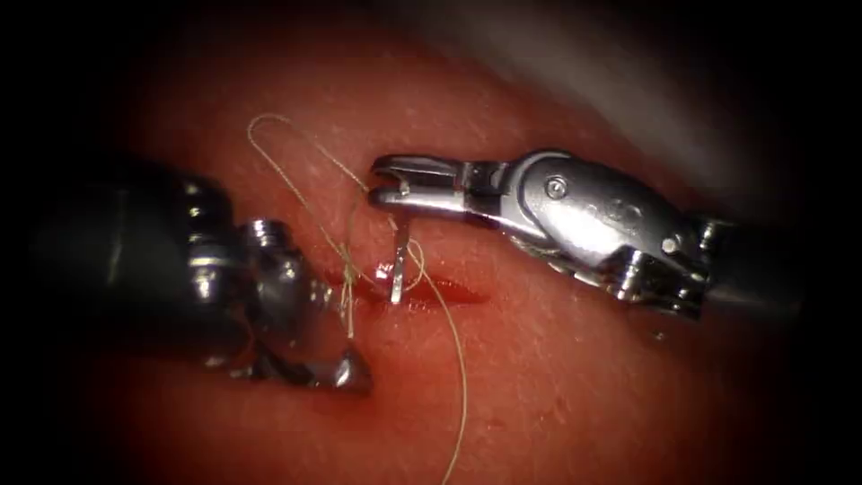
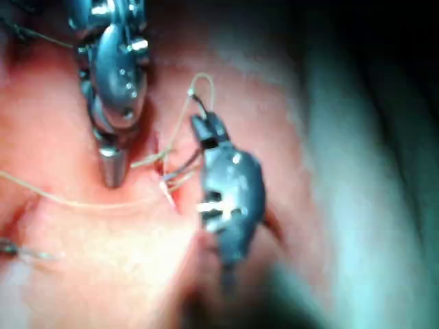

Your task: Wound Closure

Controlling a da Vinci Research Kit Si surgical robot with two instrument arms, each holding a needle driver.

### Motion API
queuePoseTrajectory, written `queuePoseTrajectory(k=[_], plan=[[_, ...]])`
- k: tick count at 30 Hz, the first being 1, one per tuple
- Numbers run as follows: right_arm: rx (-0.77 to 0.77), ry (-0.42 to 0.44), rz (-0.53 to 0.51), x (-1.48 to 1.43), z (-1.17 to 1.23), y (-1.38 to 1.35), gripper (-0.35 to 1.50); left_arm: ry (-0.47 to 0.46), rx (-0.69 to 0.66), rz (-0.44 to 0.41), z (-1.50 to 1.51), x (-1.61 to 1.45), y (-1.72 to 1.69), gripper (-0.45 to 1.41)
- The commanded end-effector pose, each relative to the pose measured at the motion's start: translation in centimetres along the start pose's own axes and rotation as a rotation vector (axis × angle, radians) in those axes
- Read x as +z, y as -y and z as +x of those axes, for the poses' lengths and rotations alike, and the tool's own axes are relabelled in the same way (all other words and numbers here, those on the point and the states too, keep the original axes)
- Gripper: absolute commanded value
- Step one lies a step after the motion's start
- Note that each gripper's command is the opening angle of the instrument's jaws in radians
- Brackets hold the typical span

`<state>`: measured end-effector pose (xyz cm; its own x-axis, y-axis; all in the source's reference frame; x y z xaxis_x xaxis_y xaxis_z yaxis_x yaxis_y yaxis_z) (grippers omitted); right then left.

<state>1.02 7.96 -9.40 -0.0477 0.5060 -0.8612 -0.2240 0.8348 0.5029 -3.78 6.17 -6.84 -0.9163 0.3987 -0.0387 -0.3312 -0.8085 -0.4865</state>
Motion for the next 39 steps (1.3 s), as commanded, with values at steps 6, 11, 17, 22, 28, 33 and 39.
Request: queuePoseTrajectory(k=[6,11,17,22,28,33,39], plan=[[0.067,-0.004,-0.014,0.06,-0.02,-0.08,-0.35,0.0,0.0,-0.003,0.02,0.07,0.0,-0.05],[0.113,-0.011,-0.013,0.06,-0.03,-0.08,-0.35,-0.002,0.0,-0.003,0.02,0.07,0.0,-0.05],[0.161,-0.004,-0.012,0.09,-0.1,-0.03,-0.35,-0.002,0.001,-0.003,0.02,0.07,0.0,-0.05],[0.252,0.0,-0.001,0.07,-0.14,0.01,-0.35,-0.002,0.003,-0.005,0.0,0.05,0.01,-0.05],[0.341,-0.002,0.006,0.06,-0.14,0.0,-0.35,-0.002,0.006,-0.004,-0.02,0.06,0.04,-0.05],[0.394,-0.001,0.008,0.06,-0.15,-0.01,-0.35,-0.002,0.007,-0.004,-0.03,0.06,0.04,-0.05],[0.452,-0.002,0.014,0.06,-0.15,0.0,-0.35,-0.002,0.012,-0.003,-0.03,0.07,0.04,-0.05]])
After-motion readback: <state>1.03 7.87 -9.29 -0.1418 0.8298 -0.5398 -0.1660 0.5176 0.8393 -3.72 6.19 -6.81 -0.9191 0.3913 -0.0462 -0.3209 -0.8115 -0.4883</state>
